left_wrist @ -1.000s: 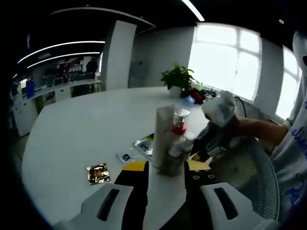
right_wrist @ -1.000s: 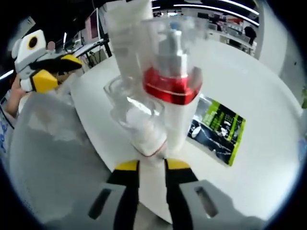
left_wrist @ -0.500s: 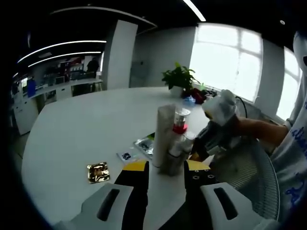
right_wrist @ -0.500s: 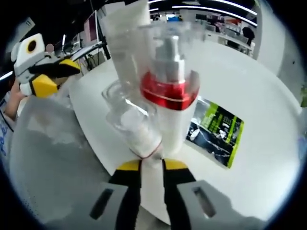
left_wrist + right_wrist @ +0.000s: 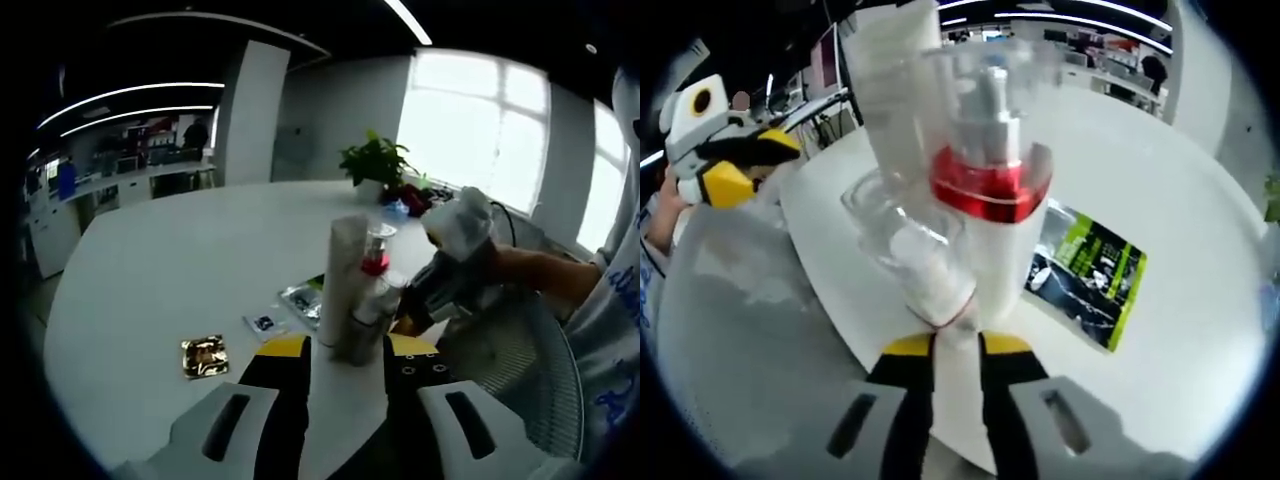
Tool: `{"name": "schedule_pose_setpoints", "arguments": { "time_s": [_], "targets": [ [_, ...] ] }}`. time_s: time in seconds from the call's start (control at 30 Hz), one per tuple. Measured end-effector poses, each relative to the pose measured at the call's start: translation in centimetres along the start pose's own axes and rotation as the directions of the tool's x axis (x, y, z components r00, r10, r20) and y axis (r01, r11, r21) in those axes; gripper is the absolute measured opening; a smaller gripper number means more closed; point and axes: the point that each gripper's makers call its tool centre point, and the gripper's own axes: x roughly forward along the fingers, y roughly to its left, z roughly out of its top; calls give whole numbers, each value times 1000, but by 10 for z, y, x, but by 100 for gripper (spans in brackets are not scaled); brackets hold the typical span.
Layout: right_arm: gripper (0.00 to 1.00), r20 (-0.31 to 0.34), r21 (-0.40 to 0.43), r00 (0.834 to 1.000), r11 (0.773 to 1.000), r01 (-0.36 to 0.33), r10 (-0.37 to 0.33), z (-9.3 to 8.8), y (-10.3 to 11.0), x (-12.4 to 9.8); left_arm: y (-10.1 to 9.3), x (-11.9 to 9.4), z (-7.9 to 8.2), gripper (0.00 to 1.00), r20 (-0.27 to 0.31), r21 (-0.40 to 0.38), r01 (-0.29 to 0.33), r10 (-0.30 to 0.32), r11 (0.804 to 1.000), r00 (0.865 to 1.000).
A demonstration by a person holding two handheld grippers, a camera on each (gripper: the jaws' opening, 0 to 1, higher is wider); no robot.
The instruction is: Arrange the skincare products in the storage area until every visible bottle or jar stands upright without overlapping.
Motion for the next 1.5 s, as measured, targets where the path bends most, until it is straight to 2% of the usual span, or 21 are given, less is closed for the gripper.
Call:
{"name": "schedule_pose_setpoints", "arguments": {
  "time_s": [0.77, 1.03, 1.4, 1.5],
  "targets": [
    [16, 14, -2, 1000, 1000, 2, -2, 4, -1, 1, 2, -2, -1, 25, 3, -4, -9, 9, 1000, 1000],
    [15, 33, -4, 999, 1000, 6, -6, 5, 1, -6, 3, -2, -1, 25, 3, -3, -14, 14, 1000, 1000],
    [23, 67, 1, 997, 999, 32, -32, 5, 2, -21, 6, -6, -4, 30, -13, 10, -44, 44, 999, 999],
    [30, 82, 2, 995, 999, 48, -48, 7, 2, -27, 7, -7, -4, 35, -14, 10, -56, 57, 998, 998]
  ]
}}
